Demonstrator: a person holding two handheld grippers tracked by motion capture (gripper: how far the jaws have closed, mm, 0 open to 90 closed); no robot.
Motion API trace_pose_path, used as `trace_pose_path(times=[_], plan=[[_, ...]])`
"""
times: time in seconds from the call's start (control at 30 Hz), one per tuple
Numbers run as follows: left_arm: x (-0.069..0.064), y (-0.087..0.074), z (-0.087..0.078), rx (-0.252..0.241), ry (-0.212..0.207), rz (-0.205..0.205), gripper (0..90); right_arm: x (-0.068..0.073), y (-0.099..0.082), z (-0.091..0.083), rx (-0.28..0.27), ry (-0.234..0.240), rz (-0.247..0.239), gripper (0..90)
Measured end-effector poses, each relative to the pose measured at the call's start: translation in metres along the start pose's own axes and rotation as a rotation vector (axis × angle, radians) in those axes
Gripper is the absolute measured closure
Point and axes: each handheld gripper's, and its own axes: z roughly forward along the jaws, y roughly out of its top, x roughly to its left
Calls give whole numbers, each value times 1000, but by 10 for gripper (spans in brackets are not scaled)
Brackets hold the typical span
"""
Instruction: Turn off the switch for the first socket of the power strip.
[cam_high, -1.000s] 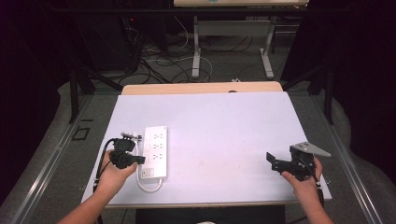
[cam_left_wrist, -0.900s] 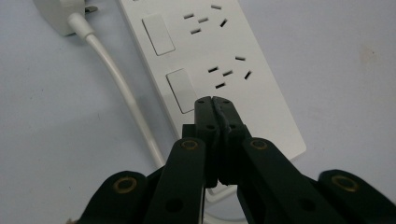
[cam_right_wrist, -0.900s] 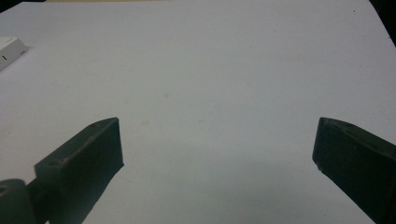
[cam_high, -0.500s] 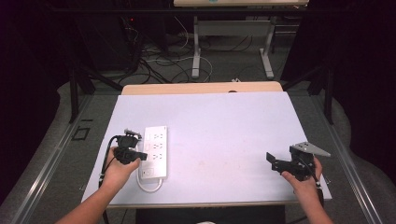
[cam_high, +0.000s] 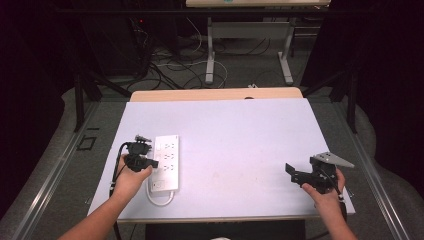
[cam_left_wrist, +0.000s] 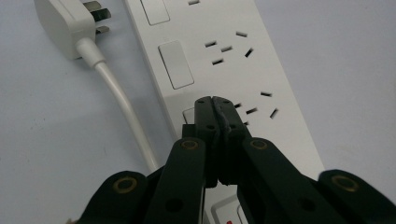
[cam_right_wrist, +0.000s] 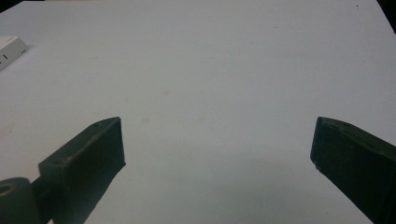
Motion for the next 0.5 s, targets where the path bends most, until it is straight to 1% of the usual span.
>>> trace_pose_path(times=[0.03,0.07,0.1,0.13,0.27,0.3,0.33,0.37,0.43,0.47,0.5], plan=[[0,1,1,1,-5,-2,900,0,0,0,0,0,0,23],[0,1,2,-2,1,0,900,0,0,0,0,0,1,24],[0,2,3,-1,3,-7,900,0,0,0,0,1,2,24],[1,2,3,4,0,-2,900,0,0,0,0,1,2,24],[1,4,6,4,9,-4,900,0,0,-1,12,-2,8,26],[1,4,7,6,4,-1,900,0,0,0,10,-4,11,26],[0,4,8,2,12,-8,900,-1,0,0,8,-4,9,26],[1,5,8,5,14,-3,900,-1,0,0,8,-4,9,27],[0,5,9,4,13,-10,900,-1,0,-1,10,-2,11,27],[0,5,10,1,16,-12,900,0,0,1,-2,-5,16,27],[0,6,10,8,17,-4,900,-1,0,0,0,-2,15,27]])
